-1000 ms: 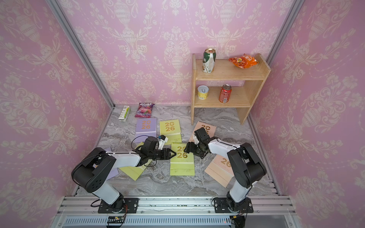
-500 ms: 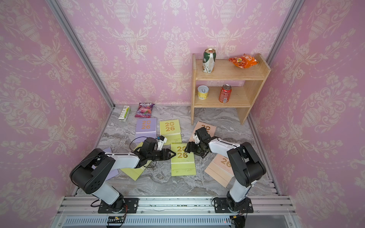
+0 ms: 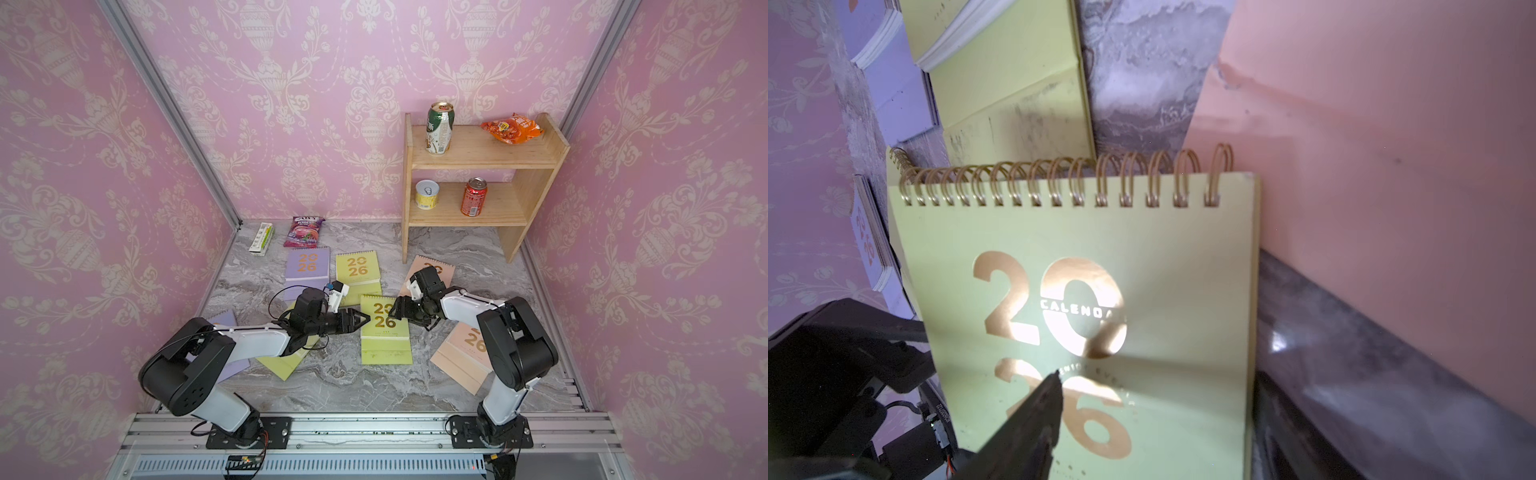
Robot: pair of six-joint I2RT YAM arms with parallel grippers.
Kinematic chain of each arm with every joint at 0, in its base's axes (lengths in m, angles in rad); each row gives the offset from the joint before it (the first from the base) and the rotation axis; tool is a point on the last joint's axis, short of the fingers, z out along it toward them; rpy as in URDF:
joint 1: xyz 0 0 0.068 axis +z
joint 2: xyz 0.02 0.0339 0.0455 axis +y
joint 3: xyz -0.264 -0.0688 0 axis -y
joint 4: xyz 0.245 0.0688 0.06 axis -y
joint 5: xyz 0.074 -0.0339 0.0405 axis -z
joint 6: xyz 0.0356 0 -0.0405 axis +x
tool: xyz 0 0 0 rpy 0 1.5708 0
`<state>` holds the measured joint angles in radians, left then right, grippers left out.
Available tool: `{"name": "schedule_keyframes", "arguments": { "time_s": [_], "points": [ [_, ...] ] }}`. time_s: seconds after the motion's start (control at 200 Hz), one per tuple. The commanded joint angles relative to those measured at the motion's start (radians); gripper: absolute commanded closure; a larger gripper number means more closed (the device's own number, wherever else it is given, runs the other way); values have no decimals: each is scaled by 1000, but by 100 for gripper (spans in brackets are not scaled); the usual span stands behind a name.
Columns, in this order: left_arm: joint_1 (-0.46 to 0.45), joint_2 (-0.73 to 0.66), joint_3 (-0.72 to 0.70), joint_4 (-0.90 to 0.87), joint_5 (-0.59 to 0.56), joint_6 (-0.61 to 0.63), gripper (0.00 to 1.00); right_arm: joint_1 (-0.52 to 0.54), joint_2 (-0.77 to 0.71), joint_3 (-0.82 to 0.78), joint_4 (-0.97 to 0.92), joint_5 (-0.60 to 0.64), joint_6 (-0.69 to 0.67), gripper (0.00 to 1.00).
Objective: Stack the calendars
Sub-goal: Pick up the calendar at the center of the board.
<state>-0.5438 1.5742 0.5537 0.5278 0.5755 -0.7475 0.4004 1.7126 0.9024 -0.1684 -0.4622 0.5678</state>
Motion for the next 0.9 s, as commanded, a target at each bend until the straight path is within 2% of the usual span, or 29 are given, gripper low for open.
{"name": "schedule_keyframes", "arguments": {
  "time_s": [0.0,0.3,0.395,0.555,0.891],
  "points": [
    [-21,6,15,97,113,-21,44,25,39,-6,34,-119,-29,28],
    [-20,42,19,113,123,-36,60,25,28,-17,53,-139,-43,29],
    [-20,44,19,107,118,-33,73,25,21,-23,56,-128,-38,30],
    [-19,33,18,73,100,-20,100,25,-4,-33,48,-101,-36,30],
    [-18,-41,-43,-3,61,-37,100,17,-182,-76,-51,3,-60,27]
  ]
}}
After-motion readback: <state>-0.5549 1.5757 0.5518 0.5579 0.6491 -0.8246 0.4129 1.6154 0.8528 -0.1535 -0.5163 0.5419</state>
